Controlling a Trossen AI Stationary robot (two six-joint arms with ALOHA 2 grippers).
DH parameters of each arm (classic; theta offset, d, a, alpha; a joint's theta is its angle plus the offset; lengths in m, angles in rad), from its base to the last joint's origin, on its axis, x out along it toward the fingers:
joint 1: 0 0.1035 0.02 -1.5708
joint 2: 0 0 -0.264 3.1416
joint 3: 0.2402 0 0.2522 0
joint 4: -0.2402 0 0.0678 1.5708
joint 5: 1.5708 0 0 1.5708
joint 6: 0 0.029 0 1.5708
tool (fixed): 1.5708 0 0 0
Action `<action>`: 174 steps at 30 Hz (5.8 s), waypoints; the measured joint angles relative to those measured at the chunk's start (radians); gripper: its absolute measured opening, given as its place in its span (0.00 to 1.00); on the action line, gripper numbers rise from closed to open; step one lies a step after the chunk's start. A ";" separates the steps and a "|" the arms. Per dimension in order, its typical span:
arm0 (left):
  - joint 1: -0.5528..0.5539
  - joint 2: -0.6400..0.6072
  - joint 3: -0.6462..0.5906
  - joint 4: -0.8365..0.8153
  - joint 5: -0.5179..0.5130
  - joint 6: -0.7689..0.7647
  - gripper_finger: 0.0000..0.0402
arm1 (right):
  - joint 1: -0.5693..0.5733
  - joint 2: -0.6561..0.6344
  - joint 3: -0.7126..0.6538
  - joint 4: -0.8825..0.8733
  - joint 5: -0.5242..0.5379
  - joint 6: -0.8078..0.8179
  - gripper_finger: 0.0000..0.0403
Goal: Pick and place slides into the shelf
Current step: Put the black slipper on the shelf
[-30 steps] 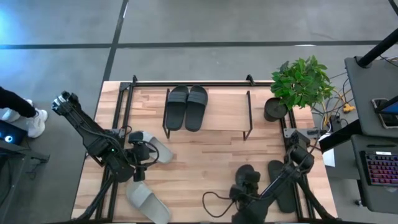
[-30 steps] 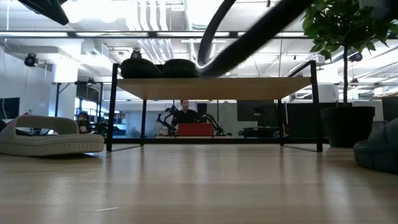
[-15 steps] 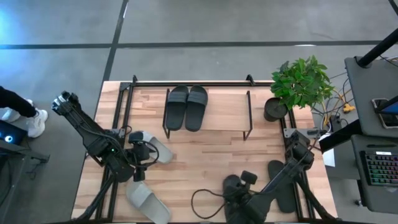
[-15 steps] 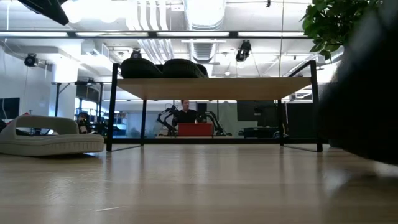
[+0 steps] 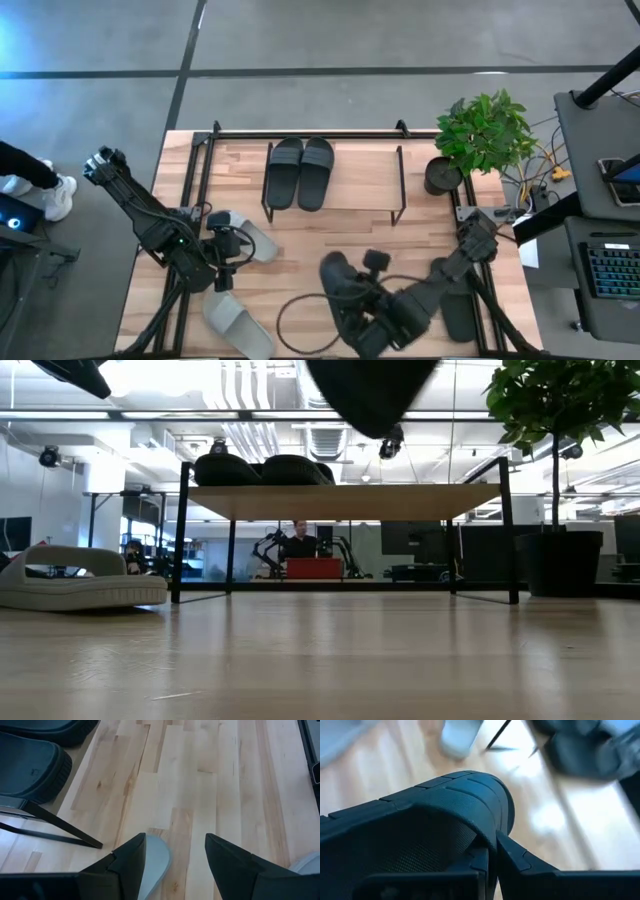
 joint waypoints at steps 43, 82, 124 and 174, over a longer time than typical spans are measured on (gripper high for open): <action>0.000 -0.001 0.002 0.000 -0.001 -0.054 0.47 | -0.662 -0.222 -0.423 0.151 0.077 -0.661 0.03; 0.000 0.000 0.001 0.000 0.000 -0.079 0.47 | -0.677 -0.219 -0.351 0.165 0.055 -0.601 0.44; 0.000 0.000 -0.007 -0.001 -0.008 -0.017 0.47 | -0.014 -0.228 -0.306 -0.003 -0.697 0.542 0.42; 0.059 0.003 -0.007 -0.002 -0.032 -0.180 0.47 | 0.400 -0.334 -1.176 0.225 -0.800 0.686 0.41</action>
